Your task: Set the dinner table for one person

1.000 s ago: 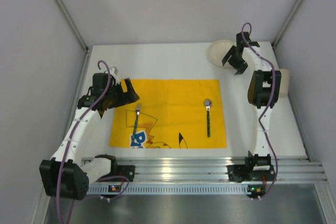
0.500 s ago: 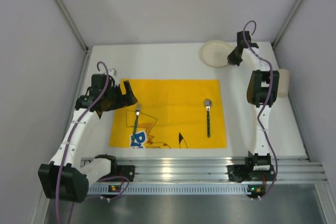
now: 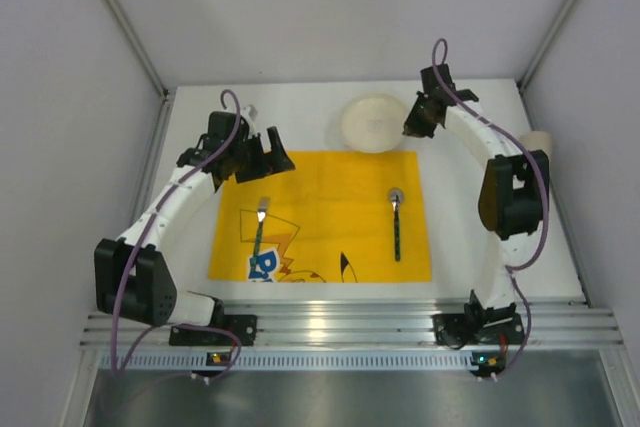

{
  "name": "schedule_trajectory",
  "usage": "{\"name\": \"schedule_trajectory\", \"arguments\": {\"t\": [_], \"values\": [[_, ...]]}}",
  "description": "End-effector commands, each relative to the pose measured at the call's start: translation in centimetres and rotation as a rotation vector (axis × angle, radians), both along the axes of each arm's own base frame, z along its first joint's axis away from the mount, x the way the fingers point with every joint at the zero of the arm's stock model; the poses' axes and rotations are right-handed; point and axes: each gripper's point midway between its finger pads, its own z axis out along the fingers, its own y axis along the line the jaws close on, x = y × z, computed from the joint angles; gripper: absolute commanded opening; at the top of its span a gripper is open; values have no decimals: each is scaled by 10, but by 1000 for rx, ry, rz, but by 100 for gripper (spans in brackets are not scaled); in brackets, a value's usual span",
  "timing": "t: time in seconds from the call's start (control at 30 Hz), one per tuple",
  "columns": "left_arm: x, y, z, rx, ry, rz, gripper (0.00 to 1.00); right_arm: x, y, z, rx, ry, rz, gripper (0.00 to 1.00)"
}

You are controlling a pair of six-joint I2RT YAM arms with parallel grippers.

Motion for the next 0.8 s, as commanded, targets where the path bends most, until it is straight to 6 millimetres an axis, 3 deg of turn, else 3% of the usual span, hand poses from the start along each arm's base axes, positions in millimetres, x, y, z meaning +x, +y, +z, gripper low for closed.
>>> {"name": "schedule_trajectory", "arguments": {"t": [0.0, 0.03, 0.07, 0.17, 0.2, 0.23, 0.33, 0.4, 0.6, 0.77], "values": [[35, -13, 45, -66, -165, 13, 99, -41, 41, 55, 83, -81, 127, 0], [37, -12, 49, -57, -179, 18, 99, -56, 55, 63, 86, -84, 170, 0], [40, -10, 57, -53, -198, 23, 99, -71, 61, 59, 75, -52, 197, 0], [42, 0, 69, -10, -232, 54, 99, -115, 83, 43, 57, 19, 310, 0], [41, 3, 72, 2, -242, 65, 99, -136, 87, 26, 56, 75, 344, 0], [41, 9, 80, 21, -271, 87, 99, -152, 99, 29, 61, 70, 395, 0], [35, 21, 92, 48, -300, 120, 99, -196, 120, 11, 58, 124, 523, 0], [32, 25, 97, 60, -307, 126, 99, -216, 120, -6, 37, 157, 557, 0], [12, 30, 103, 56, -309, 139, 99, -244, 134, -45, 70, 228, 623, 0], [-4, 35, 98, 64, -288, 143, 99, -244, 135, -57, 37, 242, 624, 0]]}}
